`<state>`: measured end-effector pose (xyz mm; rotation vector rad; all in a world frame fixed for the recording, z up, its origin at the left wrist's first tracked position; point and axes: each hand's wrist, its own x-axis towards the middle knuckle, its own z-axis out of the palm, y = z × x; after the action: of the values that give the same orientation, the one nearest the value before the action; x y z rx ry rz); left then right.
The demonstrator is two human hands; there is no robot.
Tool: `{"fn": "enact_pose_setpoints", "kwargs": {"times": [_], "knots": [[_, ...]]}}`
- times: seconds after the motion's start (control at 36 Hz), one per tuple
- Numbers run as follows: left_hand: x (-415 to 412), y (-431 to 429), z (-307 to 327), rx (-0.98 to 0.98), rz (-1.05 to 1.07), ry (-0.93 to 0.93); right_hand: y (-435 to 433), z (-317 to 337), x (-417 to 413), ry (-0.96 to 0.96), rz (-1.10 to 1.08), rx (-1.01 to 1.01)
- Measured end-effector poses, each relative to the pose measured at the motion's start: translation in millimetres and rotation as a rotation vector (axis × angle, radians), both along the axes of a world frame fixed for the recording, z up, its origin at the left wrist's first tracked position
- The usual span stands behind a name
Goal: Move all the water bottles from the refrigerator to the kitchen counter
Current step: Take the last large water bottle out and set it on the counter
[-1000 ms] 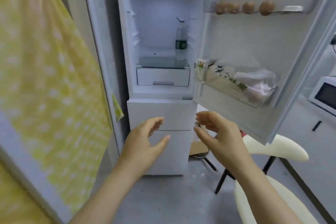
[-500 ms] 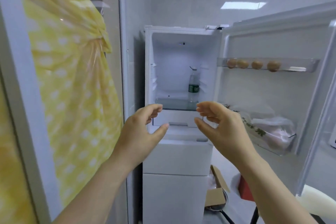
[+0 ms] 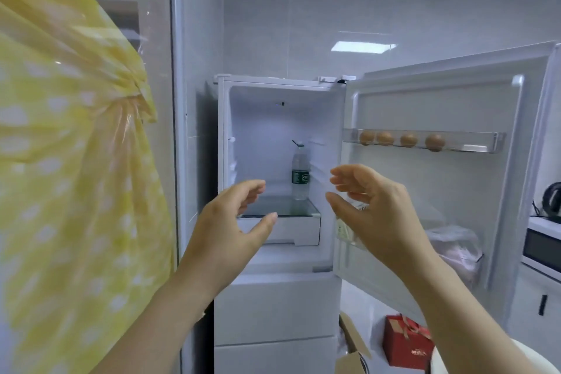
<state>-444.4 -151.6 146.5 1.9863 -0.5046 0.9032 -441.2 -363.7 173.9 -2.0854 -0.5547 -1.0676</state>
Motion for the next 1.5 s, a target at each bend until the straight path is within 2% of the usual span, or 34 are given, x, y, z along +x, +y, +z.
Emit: {"fn": "enact_pose_setpoints", "kwargs": {"times": [0.67, 1.5], "knots": [[205, -51, 3, -0.008, 0.041, 0.005, -47, 6, 207, 0.040, 0.066, 0.028], [492, 27, 1, -0.025, -0.080, 0.051, 32, -6, 479, 0.098, -0.050, 0.097]]}}
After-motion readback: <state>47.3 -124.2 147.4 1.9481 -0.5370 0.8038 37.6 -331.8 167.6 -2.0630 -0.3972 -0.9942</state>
